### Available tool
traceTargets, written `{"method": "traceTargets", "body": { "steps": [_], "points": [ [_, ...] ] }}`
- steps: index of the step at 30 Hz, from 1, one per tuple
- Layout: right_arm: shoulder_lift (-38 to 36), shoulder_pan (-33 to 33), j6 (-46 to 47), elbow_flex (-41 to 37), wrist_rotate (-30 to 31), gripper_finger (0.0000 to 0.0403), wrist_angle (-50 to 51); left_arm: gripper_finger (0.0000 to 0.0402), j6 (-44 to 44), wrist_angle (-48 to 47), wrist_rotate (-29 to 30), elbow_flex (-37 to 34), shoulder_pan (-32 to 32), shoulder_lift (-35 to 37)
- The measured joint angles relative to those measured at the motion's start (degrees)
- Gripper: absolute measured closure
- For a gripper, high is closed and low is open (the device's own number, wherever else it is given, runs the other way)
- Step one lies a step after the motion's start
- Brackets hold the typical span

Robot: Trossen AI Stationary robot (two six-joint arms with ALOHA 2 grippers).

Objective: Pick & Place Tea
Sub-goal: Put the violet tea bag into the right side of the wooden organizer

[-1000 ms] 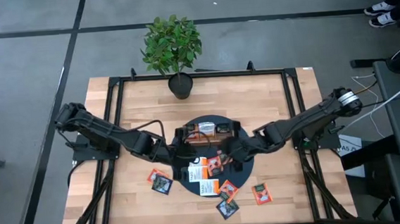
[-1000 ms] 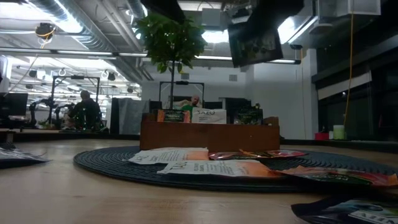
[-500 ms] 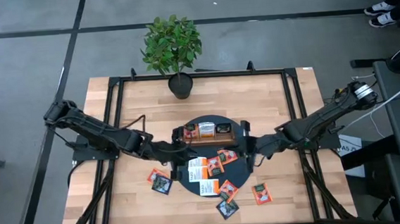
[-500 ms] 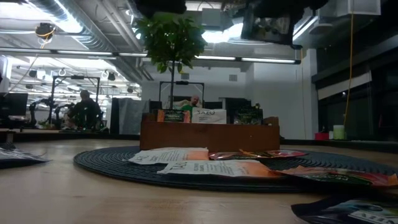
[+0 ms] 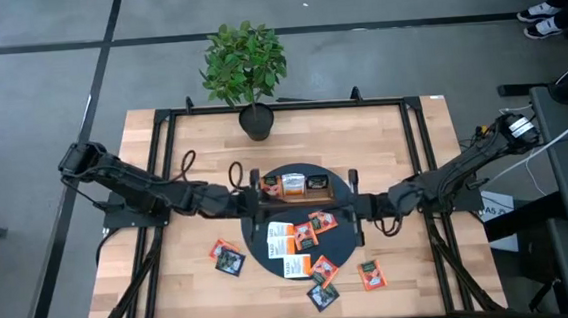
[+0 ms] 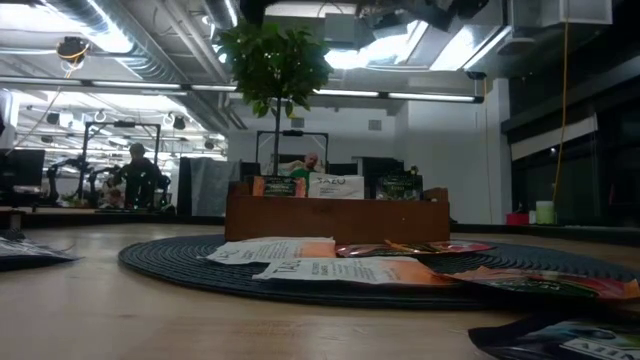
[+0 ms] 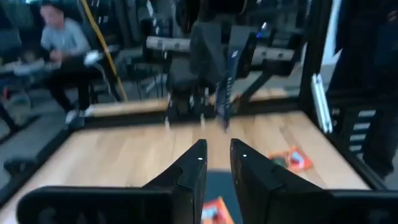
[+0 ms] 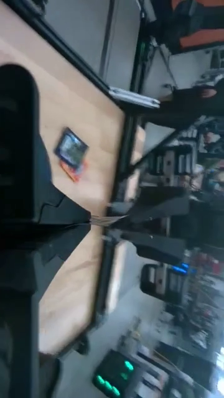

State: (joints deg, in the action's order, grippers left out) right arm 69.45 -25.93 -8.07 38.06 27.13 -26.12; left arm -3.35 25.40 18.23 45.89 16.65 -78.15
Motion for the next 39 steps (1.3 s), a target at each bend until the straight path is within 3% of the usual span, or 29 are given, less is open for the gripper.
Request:
{"method": "traceTargets", "body": {
  "steps": [5, 16, 26, 39],
  "points": [
    [0.0, 0.0, -6.4, 0.0, 0.4, 0.0403, -8.3, 0.0304, -2.8, 4.3, -3.4, 0.0, -0.7, 0.0],
    [0.0, 0.1, -14.9, 0.0, -1.1, 0.0403, -21.3, 0.0239, -7.8, 14.8, -3.1, 0.0, -0.7, 0.0],
    [2.0, 4.1, -14.5, 0.0, -10.4, 0.0403, -28.0, 0.0242, -7.9, 20.8, -5.9, 0.0, -1.6, -2.0],
    [6.0, 7.2, -14.7, 0.0, -12.4, 0.0403, -34.2, 0.0247, -6.5, 30.1, -9.2, 0.2, -4.8, -7.1]
  ]
}}
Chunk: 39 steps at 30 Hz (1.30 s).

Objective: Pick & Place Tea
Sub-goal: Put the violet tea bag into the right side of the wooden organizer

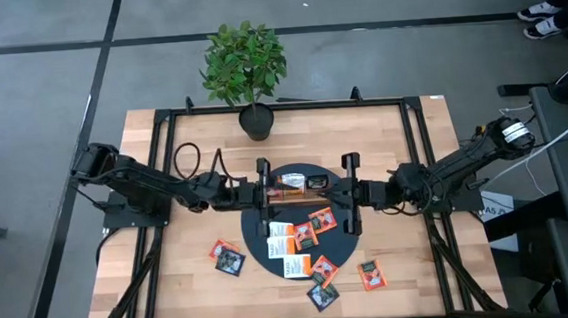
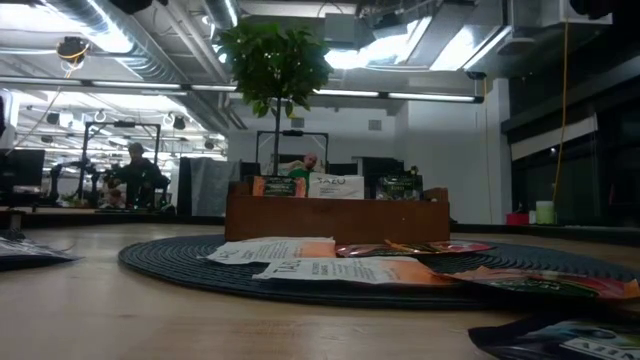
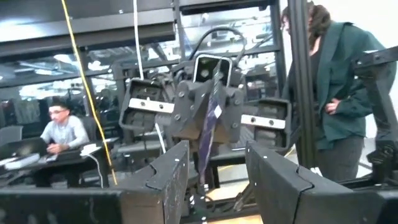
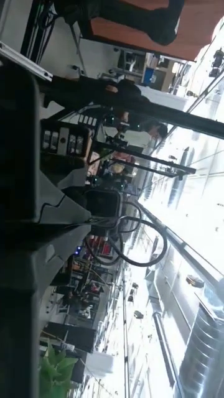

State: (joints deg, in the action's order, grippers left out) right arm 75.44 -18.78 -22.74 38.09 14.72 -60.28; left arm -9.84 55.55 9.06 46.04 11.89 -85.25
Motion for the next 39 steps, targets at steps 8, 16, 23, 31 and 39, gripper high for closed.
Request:
{"method": "traceTargets", "body": {
  "steps": [8, 16, 23, 31, 39],
  "points": [
    [0.0, 1.7, 0.4, 0.0, -3.5, 0.0403, -0.8, 0.0254, 1.5, -0.1, -1.9, 1.6, -1.6, 0.0],
    [0.3, 3.1, 1.6, 0.1, -4.3, 0.0403, -1.3, 0.0254, 1.8, -1.9, -2.6, 1.9, -2.5, 0.0],
    [0.3, 4.3, 1.7, 0.1, -4.3, 0.0403, -1.3, 0.0261, 1.6, -1.8, -3.1, 2.0, -3.0, 0.0],
    [0.3, 6.0, 4.3, 0.1, -6.9, 0.0403, -1.2, 0.0280, 3.0, -1.8, -4.5, 2.0, -5.0, 0.0],
    [0.3, 6.2, 4.3, 0.1, -6.9, 0.0403, -0.7, 0.0315, 2.6, -1.8, -4.5, 2.0, -5.9, 0.0]
  ]
}}
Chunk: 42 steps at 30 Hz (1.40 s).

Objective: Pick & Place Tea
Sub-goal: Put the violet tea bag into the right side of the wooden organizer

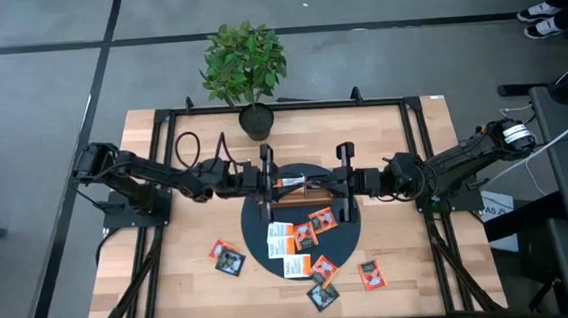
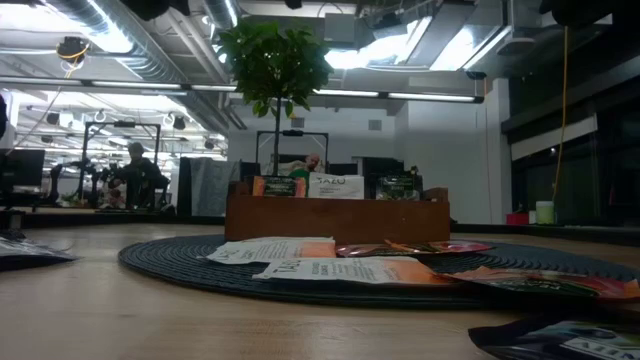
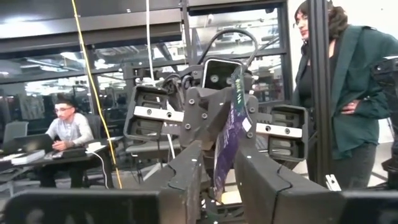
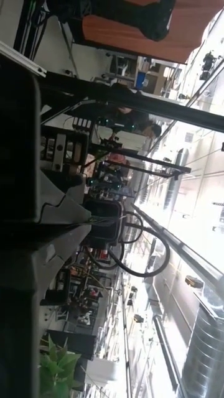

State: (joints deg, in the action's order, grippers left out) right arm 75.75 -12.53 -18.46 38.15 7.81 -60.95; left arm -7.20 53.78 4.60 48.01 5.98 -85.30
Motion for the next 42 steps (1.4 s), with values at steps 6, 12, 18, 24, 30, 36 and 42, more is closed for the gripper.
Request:
{"method": "traceTargets", "body": {
  "steps": [6, 12, 18, 24, 30, 36, 42],
  "points": [
    [0.0, 0.0, -0.1, 0.0, 0.0, 0.0403, 0.1, 0.0372, -0.4, 0.0, -0.3, 0.0, -0.5, 0.0],
    [0.0, 0.0, -0.2, 0.0, 0.0, 0.0384, 0.6, 0.0399, -1.3, -0.2, -1.6, 0.0, -0.5, 0.0],
    [0.0, 0.0, -0.1, 0.0, 0.0, 0.0366, 0.9, 0.0399, -1.2, -0.3, -1.7, 0.0, -0.5, 0.0],
    [0.0, 0.0, -0.7, 0.0, 0.1, 0.0337, 1.1, 0.0399, -1.1, -2.2, -1.7, 0.0, -0.5, 0.0],
    [-0.2, -0.2, 0.0, 0.0, 2.6, 0.0261, 1.4, 0.0399, -1.1, -5.3, -1.7, 0.0, -0.5, 0.8],
    [-2.2, -0.8, 0.2, 0.0, 5.2, 0.0196, 6.8, 0.0399, 0.2, -13.2, -1.7, 0.0, -0.5, 4.3],
    [-5.1, -1.4, 5.4, 0.1, 5.2, 0.0177, 12.6, 0.0399, 2.0, -21.8, -1.6, 0.0, -0.5, 7.2]
  ]
}}
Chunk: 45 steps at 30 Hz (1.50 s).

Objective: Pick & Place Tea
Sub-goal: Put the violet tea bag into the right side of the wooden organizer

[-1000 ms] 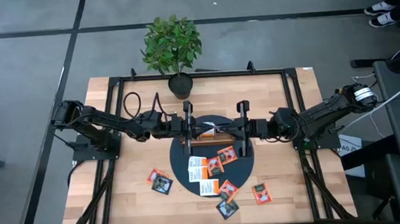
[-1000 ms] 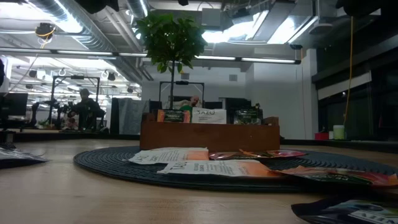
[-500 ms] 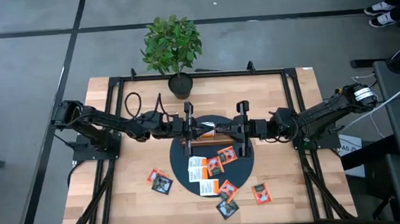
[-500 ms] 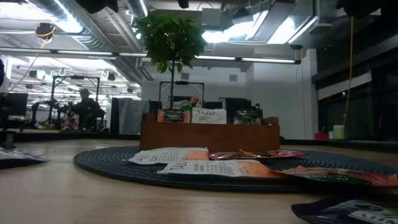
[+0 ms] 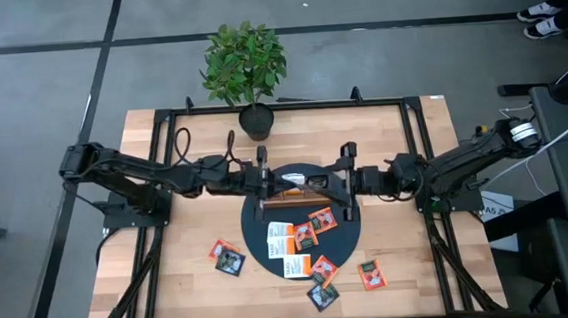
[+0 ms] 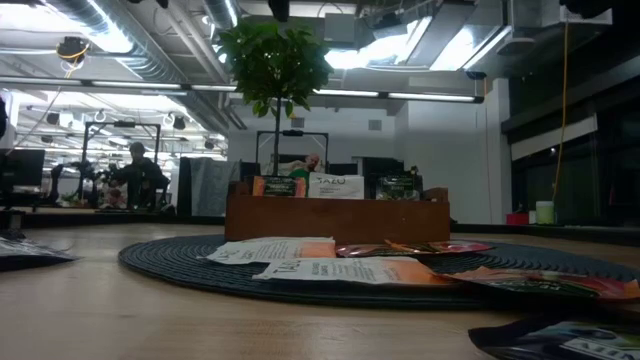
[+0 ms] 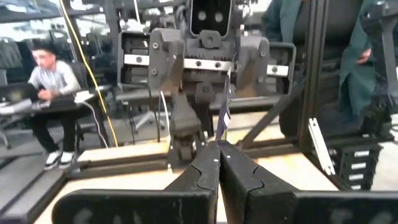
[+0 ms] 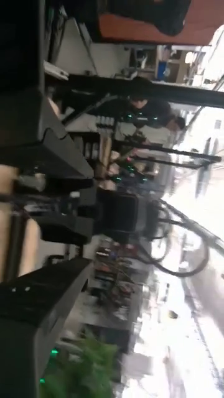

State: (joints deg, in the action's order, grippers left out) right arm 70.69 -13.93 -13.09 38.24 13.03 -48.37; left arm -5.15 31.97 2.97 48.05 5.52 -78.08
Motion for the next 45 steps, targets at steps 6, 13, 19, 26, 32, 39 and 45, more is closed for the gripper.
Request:
{"method": "traceTargets", "body": {
  "steps": [6, 13, 19, 26, 32, 39, 45],
  "points": [
    [-1.5, 0.0, 8.4, 0.0, 0.0, 0.0176, 9.4, 0.0399, 2.0, -3.5, 0.5, 0.0, 0.0, 0.5],
    [-1.5, 0.0, 13.6, 0.0, 0.0, 0.0178, 16.8, 0.0399, 4.4, -8.7, 2.3, 0.0, 0.2, 0.4],
    [-1.5, 0.0, 14.4, 0.0, 0.0, 0.0191, 17.9, 0.0399, 4.6, -10.6, 4.9, 0.0, 1.1, 0.4],
    [-1.5, 0.0, 17.4, 0.0, 0.1, 0.0206, 22.8, 0.0399, 5.4, -11.2, 4.9, 0.0, 1.6, -0.7],
    [-1.5, 0.0, 17.3, 0.0, 2.3, 0.0220, 24.1, 0.0399, 5.5, -9.2, 5.0, -0.1, 1.6, -3.7],
    [-1.5, 0.0, 17.1, 0.0, 2.4, 0.0251, 24.2, 0.0399, 5.0, -7.7, 5.0, 0.0, 1.5, -4.5],
    [-1.5, 0.0, 17.1, 0.0, 2.4, 0.0284, 24.2, 0.0399, 5.0, -7.8, 5.0, -0.1, 1.5, -4.5]
  ]
}}
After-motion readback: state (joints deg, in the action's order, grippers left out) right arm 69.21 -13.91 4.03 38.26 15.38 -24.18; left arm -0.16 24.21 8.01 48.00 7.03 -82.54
